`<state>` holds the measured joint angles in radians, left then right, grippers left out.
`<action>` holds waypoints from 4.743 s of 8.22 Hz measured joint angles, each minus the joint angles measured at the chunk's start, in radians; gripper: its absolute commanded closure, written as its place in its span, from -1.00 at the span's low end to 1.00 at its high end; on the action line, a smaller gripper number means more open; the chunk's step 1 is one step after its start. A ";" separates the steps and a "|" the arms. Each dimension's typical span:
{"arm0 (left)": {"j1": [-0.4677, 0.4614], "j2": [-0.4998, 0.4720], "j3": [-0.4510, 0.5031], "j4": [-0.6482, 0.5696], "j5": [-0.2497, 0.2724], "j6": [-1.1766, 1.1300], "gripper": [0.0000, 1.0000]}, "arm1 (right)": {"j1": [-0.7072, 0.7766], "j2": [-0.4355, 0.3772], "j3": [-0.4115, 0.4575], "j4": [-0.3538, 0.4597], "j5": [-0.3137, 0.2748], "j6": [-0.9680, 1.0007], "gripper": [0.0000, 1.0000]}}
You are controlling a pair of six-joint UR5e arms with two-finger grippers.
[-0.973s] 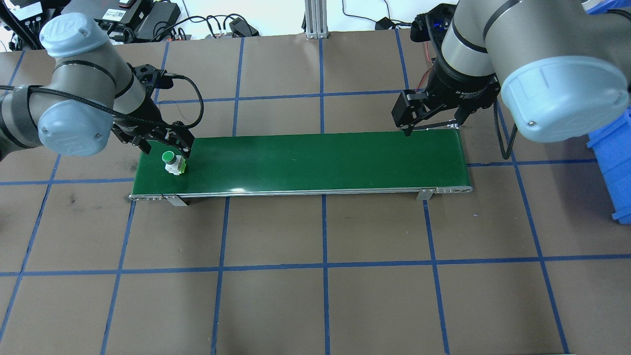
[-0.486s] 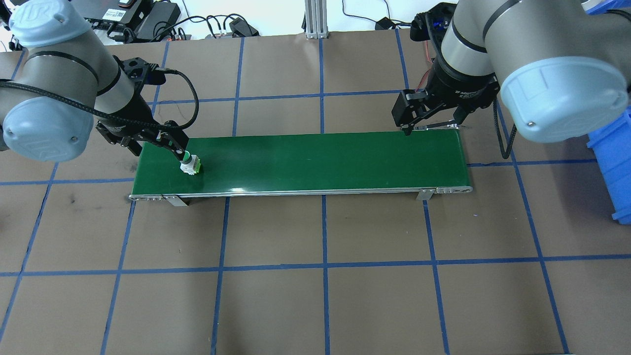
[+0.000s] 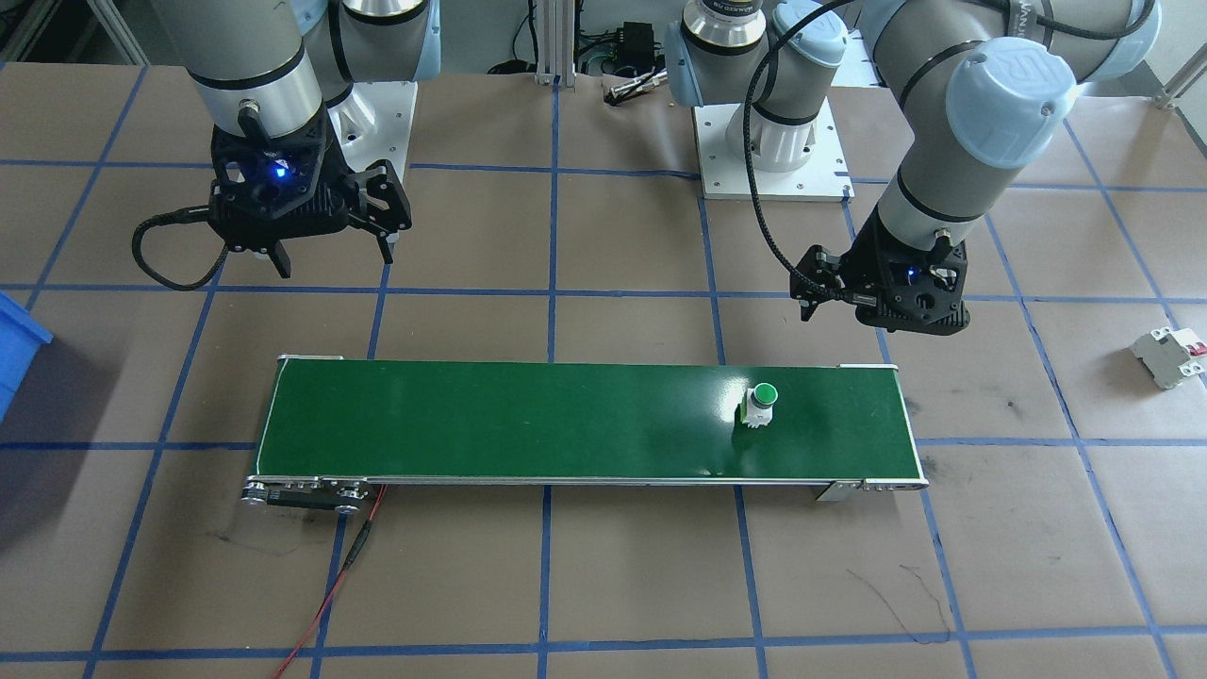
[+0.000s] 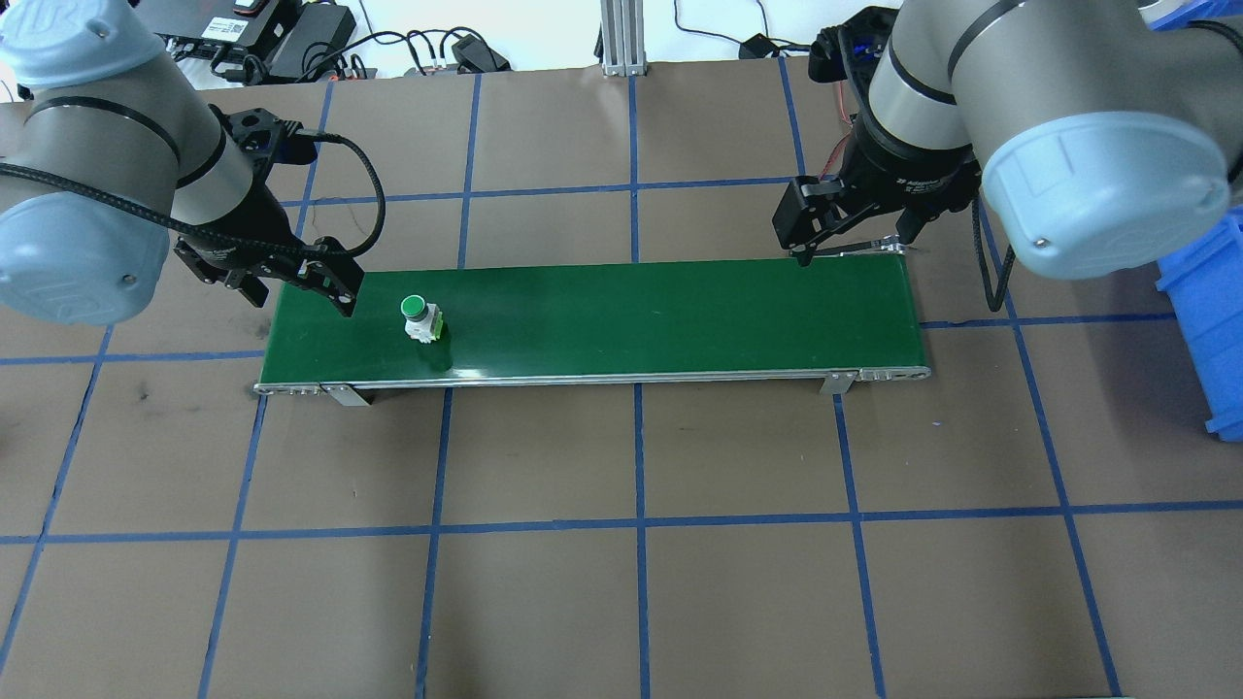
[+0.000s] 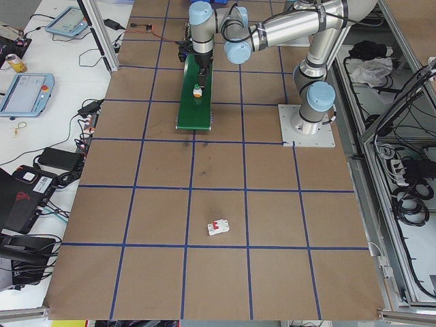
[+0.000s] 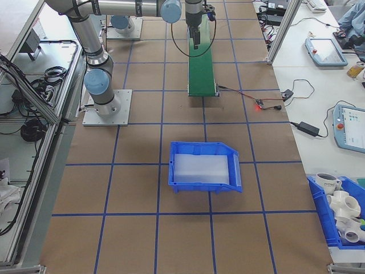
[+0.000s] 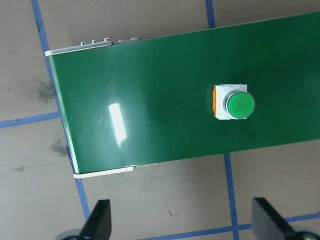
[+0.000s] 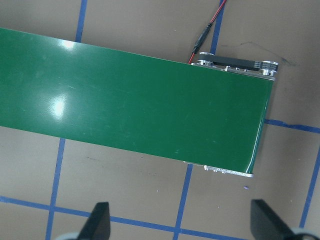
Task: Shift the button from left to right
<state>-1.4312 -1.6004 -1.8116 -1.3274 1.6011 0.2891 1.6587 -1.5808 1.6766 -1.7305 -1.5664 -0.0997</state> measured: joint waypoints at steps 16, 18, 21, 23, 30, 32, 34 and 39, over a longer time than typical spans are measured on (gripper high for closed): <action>-0.099 0.166 -0.003 -0.170 0.003 -0.003 -1.00 | -0.076 0.186 0.077 -0.145 0.132 -0.078 -0.98; -0.099 0.153 -0.009 -0.177 0.021 -0.004 -1.00 | -0.091 0.184 0.099 -0.150 0.174 -0.056 -0.97; -0.099 0.144 -0.006 -0.169 0.033 -0.006 -1.00 | -0.095 0.183 0.113 -0.176 0.193 0.020 -1.00; -0.098 0.151 -0.004 -0.174 0.035 -0.006 -1.00 | -0.096 0.184 0.114 -0.184 0.195 0.074 -1.00; -0.087 0.166 -0.009 -0.176 0.039 0.005 -1.00 | -0.089 0.216 0.113 -0.211 0.248 0.231 -1.00; -0.086 0.155 -0.013 -0.173 0.057 0.000 -1.00 | -0.088 0.239 0.106 -0.218 0.264 0.251 -1.00; -0.086 0.154 -0.013 -0.167 0.076 0.000 -1.00 | -0.088 0.262 0.100 -0.224 0.264 0.255 -1.00; -0.087 0.176 -0.010 -0.160 0.078 0.003 -1.00 | -0.088 0.315 0.097 -0.227 0.188 0.240 1.00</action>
<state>-1.5181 -1.4245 -1.8214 -1.4872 1.6789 0.2924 1.5708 -1.2656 1.7731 -1.9574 -1.3788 0.1403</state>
